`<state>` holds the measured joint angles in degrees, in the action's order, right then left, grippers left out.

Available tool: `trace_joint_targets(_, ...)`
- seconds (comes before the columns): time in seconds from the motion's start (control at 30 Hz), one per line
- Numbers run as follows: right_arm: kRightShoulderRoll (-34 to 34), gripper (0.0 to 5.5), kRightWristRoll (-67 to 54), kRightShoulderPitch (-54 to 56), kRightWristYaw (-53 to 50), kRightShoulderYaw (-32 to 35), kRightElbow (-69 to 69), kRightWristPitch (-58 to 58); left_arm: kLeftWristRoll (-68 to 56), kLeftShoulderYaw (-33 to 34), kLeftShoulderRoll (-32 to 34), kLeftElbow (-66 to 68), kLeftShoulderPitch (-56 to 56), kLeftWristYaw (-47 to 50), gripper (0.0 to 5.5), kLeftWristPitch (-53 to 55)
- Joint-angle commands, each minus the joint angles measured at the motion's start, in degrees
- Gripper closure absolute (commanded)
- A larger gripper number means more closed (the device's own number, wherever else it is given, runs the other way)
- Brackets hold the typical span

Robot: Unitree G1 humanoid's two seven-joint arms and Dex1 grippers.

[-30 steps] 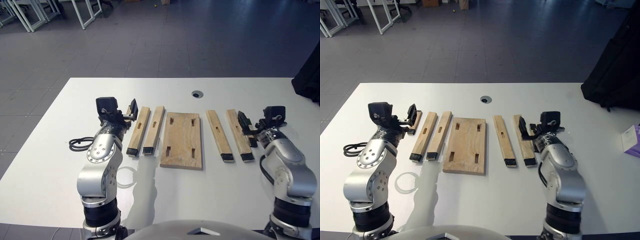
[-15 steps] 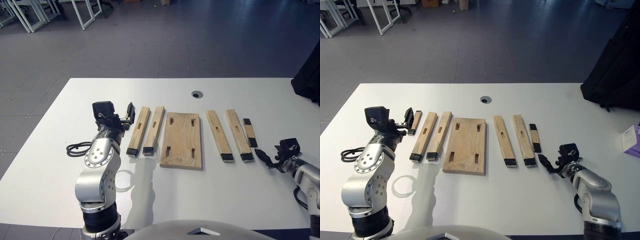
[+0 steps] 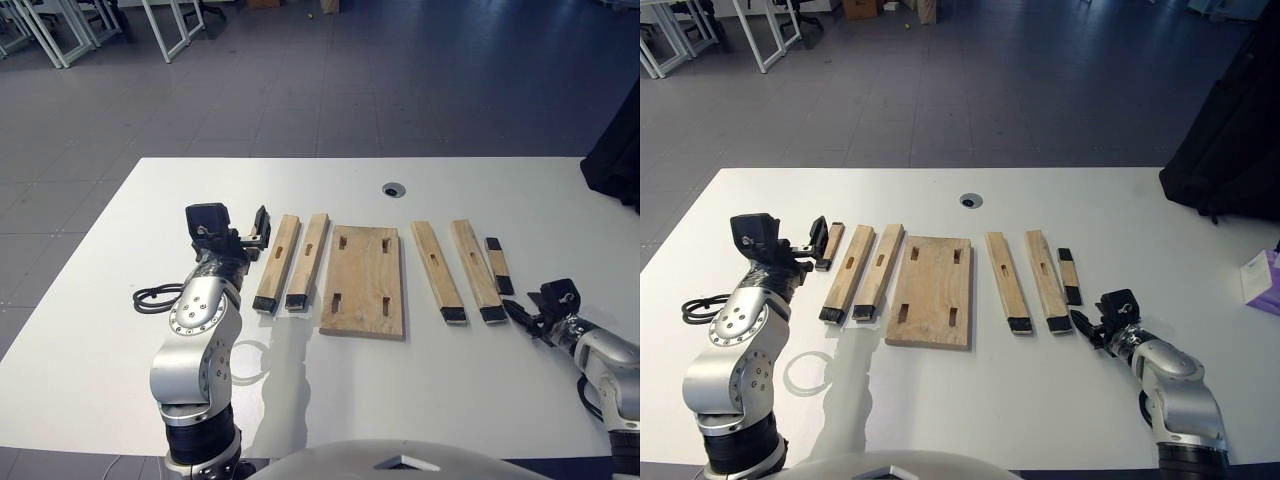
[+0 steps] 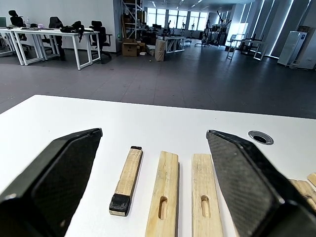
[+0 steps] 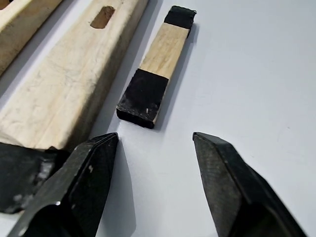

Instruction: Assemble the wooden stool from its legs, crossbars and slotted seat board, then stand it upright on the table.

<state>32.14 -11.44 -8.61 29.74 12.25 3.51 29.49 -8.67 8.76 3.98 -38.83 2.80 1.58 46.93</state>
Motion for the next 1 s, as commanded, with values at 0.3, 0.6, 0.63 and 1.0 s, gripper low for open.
trace_joint_targets(0.3, -4.4, 2.71, 2.1, 3.2, -5.4, -5.1, -7.4, 2.9, -0.1, -0.4, 0.7, 0.8, 1.9, -0.2, 1.6, 1.1)
trace_joint_targets(0.6, -5.5, 2.87, 1.6, 3.7, -8.1, -9.0, -8.8, 15.7, 0.0, -0.5, 0.6, 0.9, 2.3, -0.1, 1.6, 1.2)
trace_joint_targets(0.63, -5.6, 3.0, 1.6, 3.8, -8.3, -9.2, -8.8, 16.1, 0.0, -0.5, 0.5, 0.9, 2.2, -0.1, 1.6, 1.2)
trace_joint_targets(1.0, -4.7, 4.2, 2.1, 6.3, -12.2, -3.8, -13.6, 13.8, 0.2, -1.2, 0.9, 1.8, 3.1, -0.3, 1.6, 0.9)
